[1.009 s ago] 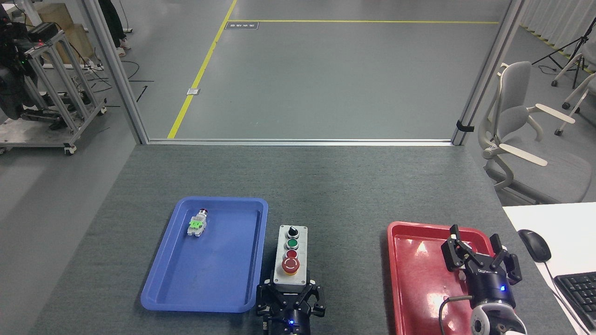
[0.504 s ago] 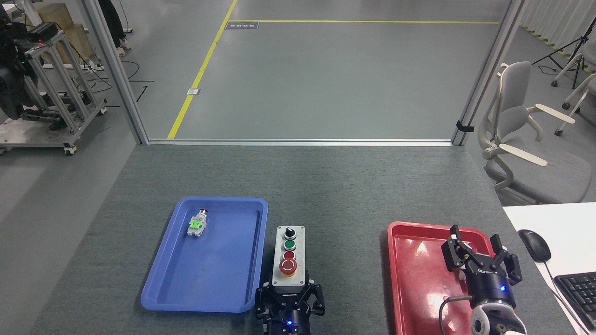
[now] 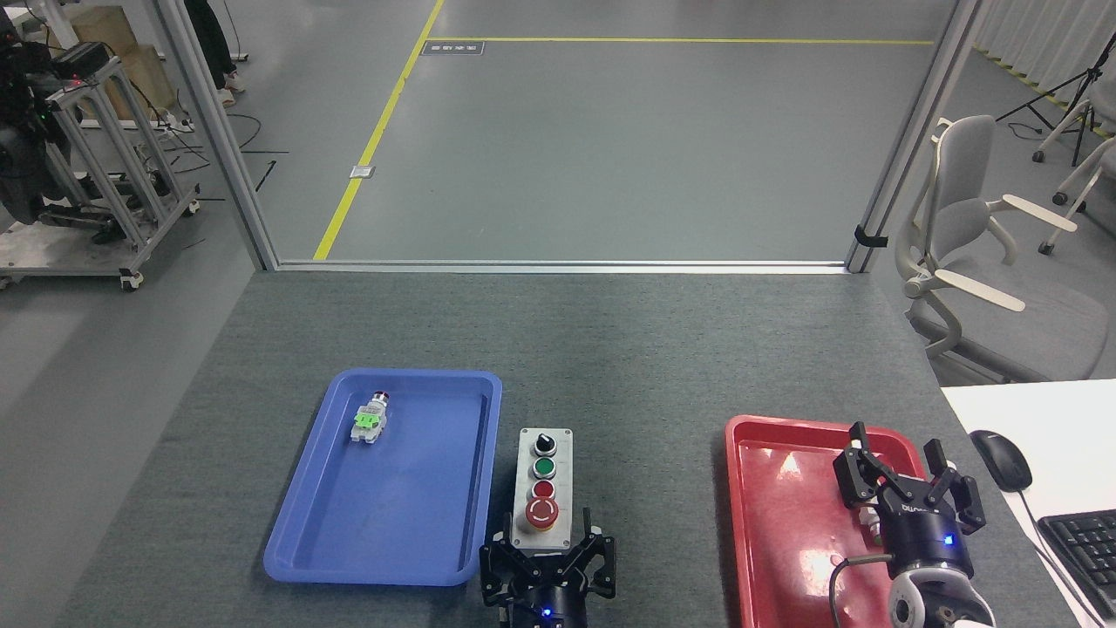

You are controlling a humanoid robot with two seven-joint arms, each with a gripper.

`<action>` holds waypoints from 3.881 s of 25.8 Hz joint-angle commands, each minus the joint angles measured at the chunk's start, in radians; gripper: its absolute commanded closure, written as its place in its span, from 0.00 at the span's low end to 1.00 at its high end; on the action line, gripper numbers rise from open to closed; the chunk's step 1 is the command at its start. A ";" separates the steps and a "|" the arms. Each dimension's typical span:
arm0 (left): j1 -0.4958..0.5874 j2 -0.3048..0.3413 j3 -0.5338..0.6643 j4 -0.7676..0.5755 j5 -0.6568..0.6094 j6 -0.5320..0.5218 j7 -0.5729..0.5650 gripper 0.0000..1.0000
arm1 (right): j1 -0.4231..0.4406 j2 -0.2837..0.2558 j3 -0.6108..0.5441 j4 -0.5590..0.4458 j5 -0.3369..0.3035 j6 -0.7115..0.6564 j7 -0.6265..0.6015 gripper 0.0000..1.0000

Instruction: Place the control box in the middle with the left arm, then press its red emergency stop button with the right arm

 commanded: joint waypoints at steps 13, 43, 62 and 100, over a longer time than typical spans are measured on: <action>0.042 0.219 0.107 -0.320 -0.053 -0.008 0.101 0.01 | -0.079 -0.002 0.101 0.005 0.003 -0.271 0.004 1.00; 0.171 0.590 0.807 -0.249 -0.059 -1.028 -0.089 0.01 | -0.208 0.148 0.627 0.161 0.018 -0.327 0.264 1.00; 0.182 0.565 0.808 -0.266 -0.059 -1.065 -0.086 0.01 | -0.218 0.167 0.624 0.164 0.029 -0.330 0.254 1.00; 0.200 0.386 0.833 -0.423 -0.332 -0.880 -0.218 0.02 | -0.313 0.075 0.425 0.198 -0.213 -0.355 0.157 0.00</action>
